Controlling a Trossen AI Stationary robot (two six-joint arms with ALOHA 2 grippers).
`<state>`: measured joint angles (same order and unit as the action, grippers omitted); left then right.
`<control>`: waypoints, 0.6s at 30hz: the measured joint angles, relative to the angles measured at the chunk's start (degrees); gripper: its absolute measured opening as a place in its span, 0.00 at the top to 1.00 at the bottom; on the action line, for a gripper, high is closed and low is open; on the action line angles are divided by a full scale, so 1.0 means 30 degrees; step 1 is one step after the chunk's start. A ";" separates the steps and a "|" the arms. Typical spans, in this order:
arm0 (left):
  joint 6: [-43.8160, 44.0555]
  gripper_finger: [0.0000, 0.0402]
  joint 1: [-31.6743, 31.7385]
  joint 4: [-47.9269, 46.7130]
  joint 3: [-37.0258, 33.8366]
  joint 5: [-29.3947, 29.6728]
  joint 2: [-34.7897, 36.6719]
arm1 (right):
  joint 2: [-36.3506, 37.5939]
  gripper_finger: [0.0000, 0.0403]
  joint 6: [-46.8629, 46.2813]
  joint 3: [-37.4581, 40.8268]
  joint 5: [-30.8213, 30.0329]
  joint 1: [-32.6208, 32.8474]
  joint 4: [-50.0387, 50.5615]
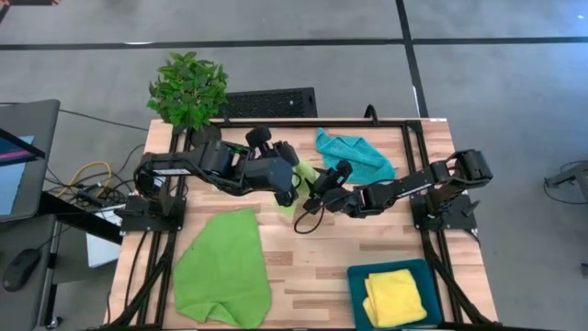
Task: Fold microfiber towels
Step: Fold the light green towel
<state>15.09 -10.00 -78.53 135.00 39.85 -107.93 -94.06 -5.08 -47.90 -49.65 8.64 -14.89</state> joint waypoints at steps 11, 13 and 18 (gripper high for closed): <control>0.0106 1.00 -0.0042 -0.0137 0.0000 -0.0043 0.0069 | 0.0000 0.44 0.0331 0.0000 -0.0327 0.0531 0.1806; 0.0117 1.00 -0.0042 -0.0139 0.0000 -0.0043 0.0069 | 0.0000 0.44 0.0328 0.0000 -0.0640 0.0658 0.2474; 0.0096 1.00 -0.0039 -0.0151 0.0000 -0.0043 0.0069 | 0.0000 0.44 0.0328 0.0000 -0.1142 0.1197 0.3902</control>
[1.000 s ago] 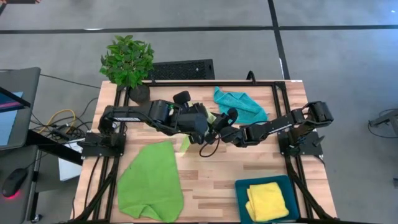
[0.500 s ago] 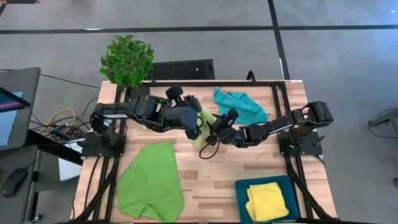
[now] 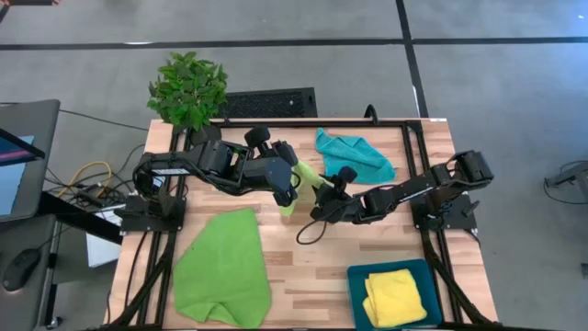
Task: Fold microfiber towels
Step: Fold the light green towel
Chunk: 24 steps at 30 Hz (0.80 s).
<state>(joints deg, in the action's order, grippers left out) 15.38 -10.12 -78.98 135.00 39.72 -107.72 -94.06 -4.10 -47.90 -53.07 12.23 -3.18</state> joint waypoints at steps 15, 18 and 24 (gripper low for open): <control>-0.0016 1.00 0.0004 -0.0015 0.0000 -0.0022 -0.0015 | 0.0000 0.44 -0.0156 -0.0003 -0.2543 0.1290 0.2518; -0.0016 1.00 0.0004 -0.0015 0.0000 -0.0071 -0.0015 | 0.0000 0.44 -0.1032 0.0000 -0.2732 0.1303 0.3154; -0.0009 1.00 0.0004 -0.0015 0.0000 -0.0149 -0.0029 | 0.0000 0.44 -0.1462 0.0000 -0.2760 0.1429 0.4102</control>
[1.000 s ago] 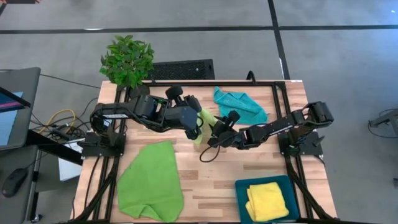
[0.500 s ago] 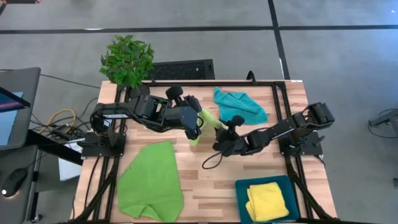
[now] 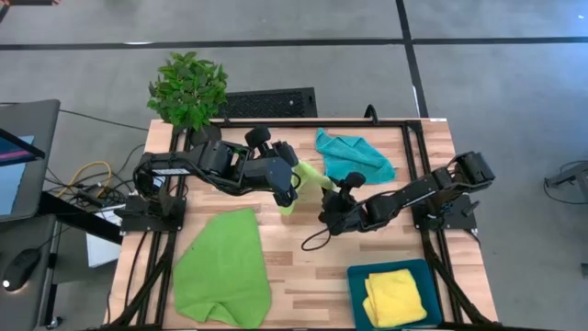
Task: Fold microfiber towels
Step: Fold the light green towel
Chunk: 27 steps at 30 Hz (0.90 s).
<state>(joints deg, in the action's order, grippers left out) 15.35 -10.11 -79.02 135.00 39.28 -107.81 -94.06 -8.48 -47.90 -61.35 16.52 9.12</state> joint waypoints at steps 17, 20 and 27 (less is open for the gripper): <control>0.0015 1.00 0.0000 0.0015 0.0000 -0.0137 -0.0007 | 0.0000 0.44 0.2992 0.0785 0.0406 0.0664 0.1096; 0.0022 1.00 0.0000 0.0015 0.0000 -0.0149 -0.0007 | -0.0006 0.44 0.3011 0.1436 0.0336 0.0357 -0.0023; 0.0022 1.00 0.0000 0.0018 0.0000 -0.0153 -0.0007 | -0.0007 0.44 0.3999 0.1596 0.1062 0.0508 -0.1424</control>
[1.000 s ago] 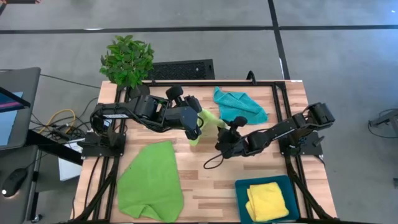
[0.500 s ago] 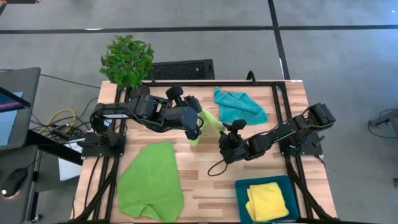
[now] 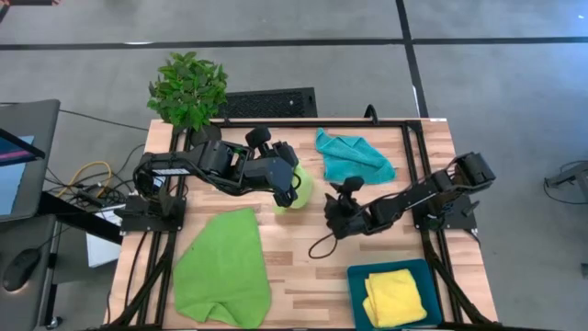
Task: Fold microfiber towels
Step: Fold the light green towel
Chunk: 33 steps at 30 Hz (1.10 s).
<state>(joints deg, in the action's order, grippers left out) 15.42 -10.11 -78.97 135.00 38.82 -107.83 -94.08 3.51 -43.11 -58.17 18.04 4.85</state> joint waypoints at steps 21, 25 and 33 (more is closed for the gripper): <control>-0.0092 1.00 0.0009 0.1983 0.0000 -0.1227 0.0000 | -0.2285 0.44 0.6433 0.0008 0.3112 0.0807 -0.9270; -0.1197 1.00 -0.0007 0.3525 0.0000 -0.1885 0.0000 | -0.3417 0.44 0.7709 -0.0349 0.0927 0.0920 -1.0979; -0.1246 1.00 0.0051 0.3760 0.0000 -0.1876 -0.0007 | -0.4571 0.44 0.7838 -0.0792 -0.0719 0.0973 -1.2318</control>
<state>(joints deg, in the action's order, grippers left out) 11.68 -9.96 -67.69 135.00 33.19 -107.85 -107.80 27.03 -45.49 -60.32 20.96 -32.10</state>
